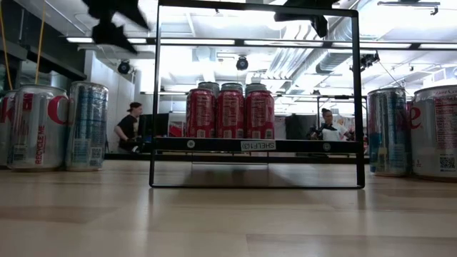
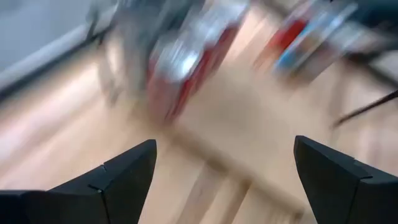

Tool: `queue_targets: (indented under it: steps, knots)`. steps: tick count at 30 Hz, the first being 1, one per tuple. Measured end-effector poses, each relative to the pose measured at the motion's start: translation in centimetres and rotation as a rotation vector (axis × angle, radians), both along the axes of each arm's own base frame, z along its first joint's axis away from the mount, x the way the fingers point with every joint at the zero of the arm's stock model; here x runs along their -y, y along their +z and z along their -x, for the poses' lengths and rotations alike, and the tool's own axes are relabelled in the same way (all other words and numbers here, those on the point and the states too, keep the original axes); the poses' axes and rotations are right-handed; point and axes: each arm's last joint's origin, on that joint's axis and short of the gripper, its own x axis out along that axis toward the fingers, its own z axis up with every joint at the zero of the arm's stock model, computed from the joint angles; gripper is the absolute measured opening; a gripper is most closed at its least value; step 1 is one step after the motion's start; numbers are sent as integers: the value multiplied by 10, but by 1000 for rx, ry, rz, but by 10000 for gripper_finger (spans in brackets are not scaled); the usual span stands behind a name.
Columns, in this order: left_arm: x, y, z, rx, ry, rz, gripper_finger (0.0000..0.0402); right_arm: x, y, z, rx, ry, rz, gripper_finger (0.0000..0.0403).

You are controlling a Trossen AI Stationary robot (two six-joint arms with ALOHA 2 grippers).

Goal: Place canned beverage on shelf
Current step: Put the top left blue soda can on the shelf

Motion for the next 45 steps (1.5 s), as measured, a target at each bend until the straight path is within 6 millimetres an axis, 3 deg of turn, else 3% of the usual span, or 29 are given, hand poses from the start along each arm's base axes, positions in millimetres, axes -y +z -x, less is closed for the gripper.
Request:
queue_targets:
  steps: [5, 11, 22, 31, 45]
  knots:
    - [1, -16, -1, -250, 57, 125, 326, 0, -5, -2, -38, -2, -3, 0]
    - [16, -34, -12, -419, -26, 201, 326, 1, -13, -7, -88, -2, -10, 0]
    - [43, -58, -34, -639, -290, -3, 326, 2, -26, -19, -143, -2, -22, 0]
    - [42, -79, -51, -789, -368, -113, 326, 2, -27, -20, -145, -2, -24, 0]
    - [44, -94, -57, -916, -475, -89, 311, 2, -27, -20, -146, -2, -24, 0]
